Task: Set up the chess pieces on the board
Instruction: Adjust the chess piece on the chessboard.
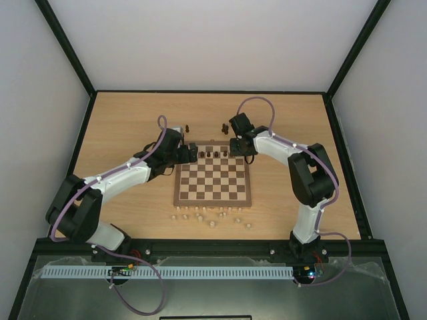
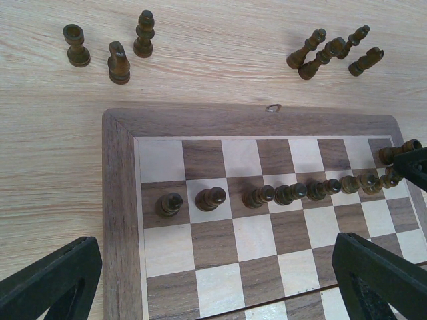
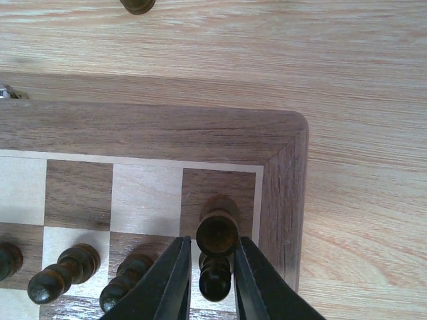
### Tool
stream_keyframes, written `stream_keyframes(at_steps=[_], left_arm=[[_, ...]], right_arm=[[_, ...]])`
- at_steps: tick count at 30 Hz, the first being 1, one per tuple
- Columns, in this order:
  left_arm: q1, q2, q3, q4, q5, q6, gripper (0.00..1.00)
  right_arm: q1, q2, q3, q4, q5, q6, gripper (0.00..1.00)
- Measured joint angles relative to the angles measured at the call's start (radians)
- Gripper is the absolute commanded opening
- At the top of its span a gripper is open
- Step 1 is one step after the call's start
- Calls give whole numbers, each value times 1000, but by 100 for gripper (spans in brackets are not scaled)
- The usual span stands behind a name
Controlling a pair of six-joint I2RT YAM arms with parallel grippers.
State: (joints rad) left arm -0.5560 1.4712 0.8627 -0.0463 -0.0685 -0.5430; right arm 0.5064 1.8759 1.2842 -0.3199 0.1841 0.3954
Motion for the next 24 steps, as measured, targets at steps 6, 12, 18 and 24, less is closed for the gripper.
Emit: stream_keyframes(at_steps=[6, 12, 18, 24], left_arm=[[0, 0, 0, 0, 0, 0, 97], [0, 0, 0, 2, 0, 0, 97], [0, 0, 0, 3, 0, 0, 97], [0, 0, 0, 3, 1, 0, 97]], right_arm=[[0, 0, 0, 0, 0, -2, 11], [0, 0, 0, 0, 0, -3, 10], [0, 0, 0, 0, 0, -3, 10], [2, -4, -5, 0, 0, -3, 11]])
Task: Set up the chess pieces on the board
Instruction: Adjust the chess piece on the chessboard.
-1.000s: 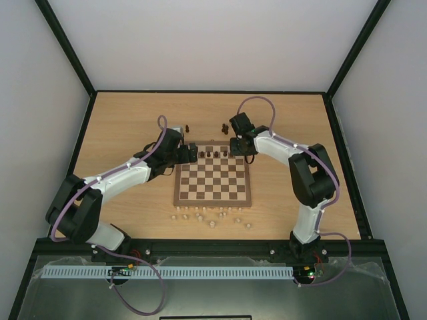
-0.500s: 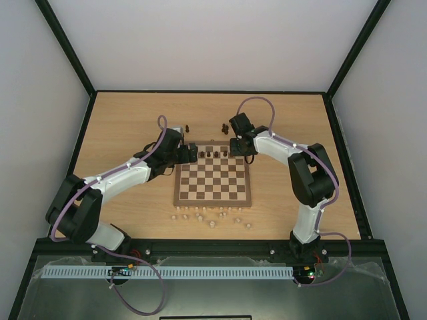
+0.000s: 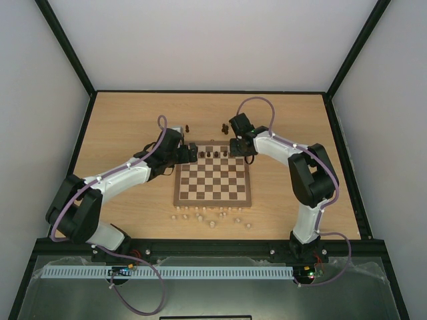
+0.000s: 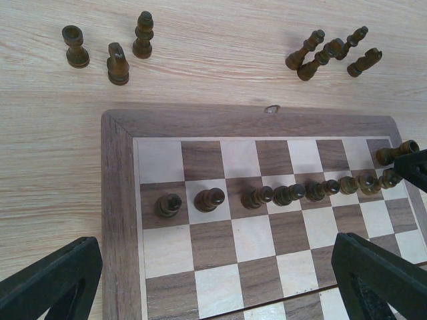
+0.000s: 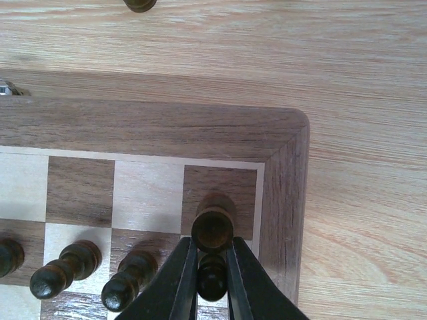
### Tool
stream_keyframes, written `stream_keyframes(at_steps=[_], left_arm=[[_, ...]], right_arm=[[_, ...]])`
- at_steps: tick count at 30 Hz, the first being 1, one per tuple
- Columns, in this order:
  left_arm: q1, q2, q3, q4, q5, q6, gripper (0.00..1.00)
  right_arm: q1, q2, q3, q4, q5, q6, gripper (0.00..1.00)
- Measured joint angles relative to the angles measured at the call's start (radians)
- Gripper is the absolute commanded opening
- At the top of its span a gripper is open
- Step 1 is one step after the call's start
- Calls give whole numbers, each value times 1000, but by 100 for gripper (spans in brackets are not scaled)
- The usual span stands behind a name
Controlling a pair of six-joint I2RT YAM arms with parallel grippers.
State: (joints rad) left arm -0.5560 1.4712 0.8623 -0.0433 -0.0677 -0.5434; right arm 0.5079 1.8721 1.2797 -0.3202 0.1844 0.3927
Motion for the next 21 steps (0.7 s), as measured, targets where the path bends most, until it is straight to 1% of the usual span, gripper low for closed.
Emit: stream_keyframes(at_steps=[4, 9, 12, 21], left_arm=[[0, 0, 0, 0, 0, 0, 97], [0, 0, 0, 0, 0, 0, 97], [0, 0, 0, 0, 0, 0, 97], [0, 0, 0, 0, 1, 0, 97]], right_arm=[[3, 0, 0, 0, 0, 1, 15], [8, 0, 0, -1, 0, 0, 14], [10, 0, 0, -1, 0, 0, 12], [11, -13, -13, -9, 8, 0, 11]])
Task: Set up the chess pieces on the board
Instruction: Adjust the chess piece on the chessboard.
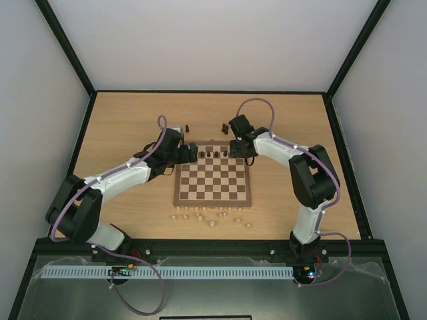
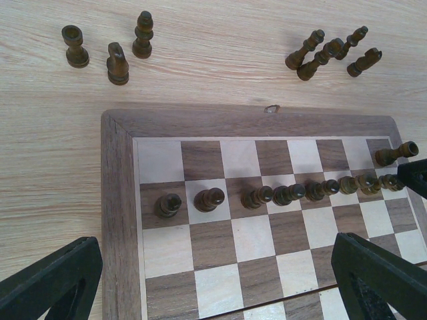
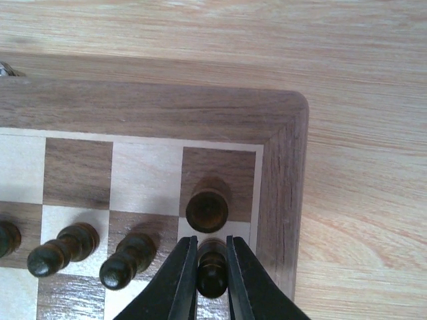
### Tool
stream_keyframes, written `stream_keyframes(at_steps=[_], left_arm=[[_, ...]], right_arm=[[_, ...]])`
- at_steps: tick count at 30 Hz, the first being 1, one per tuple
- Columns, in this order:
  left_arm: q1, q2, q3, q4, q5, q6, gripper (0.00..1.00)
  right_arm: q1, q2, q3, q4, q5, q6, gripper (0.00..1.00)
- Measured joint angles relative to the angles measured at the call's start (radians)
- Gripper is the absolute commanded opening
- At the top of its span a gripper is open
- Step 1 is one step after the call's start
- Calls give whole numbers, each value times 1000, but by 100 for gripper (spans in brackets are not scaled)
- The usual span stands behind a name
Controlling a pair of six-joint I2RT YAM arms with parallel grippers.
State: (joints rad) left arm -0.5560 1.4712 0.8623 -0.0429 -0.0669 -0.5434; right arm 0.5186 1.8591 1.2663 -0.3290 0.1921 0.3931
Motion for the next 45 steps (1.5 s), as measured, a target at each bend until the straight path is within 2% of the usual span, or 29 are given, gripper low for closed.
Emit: stream_keyframes(at_steps=[11, 15, 19, 24, 27, 29, 37, 45], left_arm=[[0, 0, 0, 0, 0, 0, 97], [0, 0, 0, 0, 0, 0, 97], [0, 0, 0, 0, 0, 0, 97], [0, 0, 0, 0, 0, 0, 97], [0, 0, -2, 1, 0, 0, 97], [0, 0, -5, 1, 0, 0, 97], [0, 0, -11, 0, 0, 0, 97], [0, 0, -11, 0, 0, 0, 97]], right_arm=[[0, -11, -11, -9, 2, 0, 12], [0, -11, -11, -9, 2, -1, 15], [0, -11, -11, -9, 1, -1, 23], [0, -11, -11, -9, 4, 1, 40], [0, -11, -10, -10, 13, -1, 45], [0, -11, 1, -17, 24, -2, 45], [0, -2, 98, -32, 48, -15, 31], [-4, 48, 133, -43, 54, -20, 27]])
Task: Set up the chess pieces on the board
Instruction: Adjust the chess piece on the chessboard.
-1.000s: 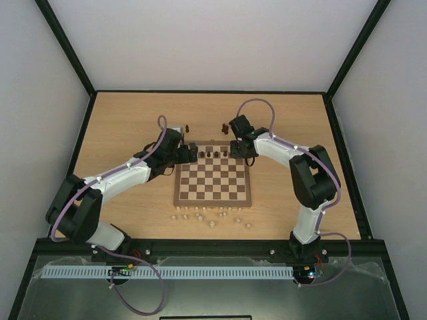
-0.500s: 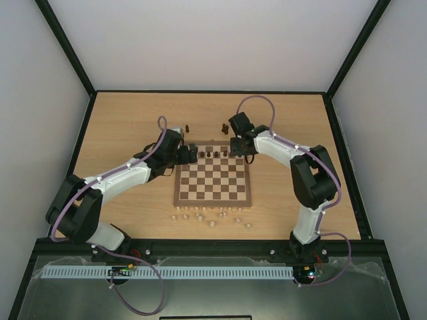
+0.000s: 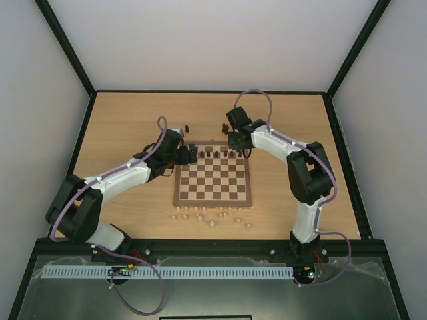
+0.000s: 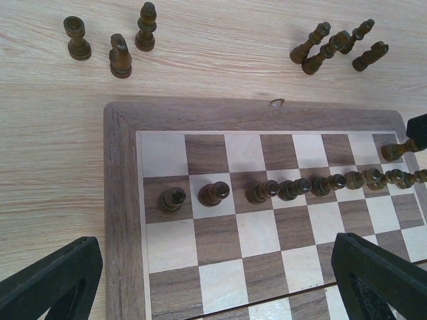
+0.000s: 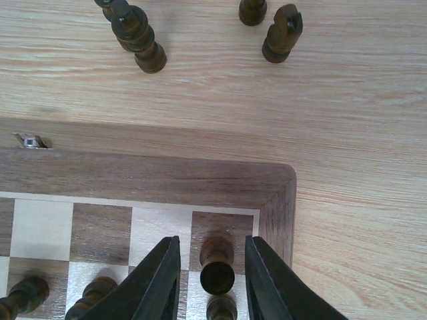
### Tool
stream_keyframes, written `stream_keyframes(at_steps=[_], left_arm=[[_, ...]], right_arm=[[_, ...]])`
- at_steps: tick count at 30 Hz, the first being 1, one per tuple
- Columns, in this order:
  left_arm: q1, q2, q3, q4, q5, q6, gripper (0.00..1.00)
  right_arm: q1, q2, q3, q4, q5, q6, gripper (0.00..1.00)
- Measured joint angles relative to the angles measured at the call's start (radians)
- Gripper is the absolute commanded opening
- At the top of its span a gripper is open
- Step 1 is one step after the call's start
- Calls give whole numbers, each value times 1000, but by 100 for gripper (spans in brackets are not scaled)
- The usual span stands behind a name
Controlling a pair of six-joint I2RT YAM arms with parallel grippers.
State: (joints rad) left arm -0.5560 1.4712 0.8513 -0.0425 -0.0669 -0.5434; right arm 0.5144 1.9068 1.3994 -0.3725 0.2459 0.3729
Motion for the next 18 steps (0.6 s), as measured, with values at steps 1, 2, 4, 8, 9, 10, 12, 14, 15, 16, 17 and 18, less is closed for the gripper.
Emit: stream_keyframes(at_steps=[1, 2, 4, 8, 9, 10, 12, 14, 15, 16, 17, 18], left_arm=[[0, 0, 0, 0, 0, 0, 97], [0, 0, 0, 0, 0, 0, 97], [0, 0, 0, 0, 0, 0, 97], [0, 0, 0, 0, 0, 0, 97], [0, 0, 0, 0, 0, 0, 97], [0, 0, 0, 0, 0, 0, 97], [0, 0, 0, 0, 0, 0, 97], [0, 0, 0, 0, 0, 0, 97], [0, 0, 0, 0, 0, 0, 97], [0, 0, 0, 0, 0, 0, 97], [0, 0, 0, 0, 0, 0, 97], [0, 0, 0, 0, 0, 0, 97]], right_arm=[[0, 2, 0, -3, 0, 0, 27], [0, 3, 0, -5, 0, 0, 26], [-2, 3, 0, -9, -1, -2, 24], [-3, 5, 0, -11, -2, -3, 24], [-3, 6, 0, -11, -1, -4, 24], [-3, 8, 0, -11, -2, -4, 24], [-3, 14, 0, -11, -2, -4, 24], [-3, 24, 0, -12, -2, -5, 24], [-3, 32, 0, -12, -2, -6, 24], [-3, 38, 0, -13, -2, -6, 24], [-3, 42, 0, -13, -2, -7, 24], [-3, 49, 0, -14, -2, -7, 23]])
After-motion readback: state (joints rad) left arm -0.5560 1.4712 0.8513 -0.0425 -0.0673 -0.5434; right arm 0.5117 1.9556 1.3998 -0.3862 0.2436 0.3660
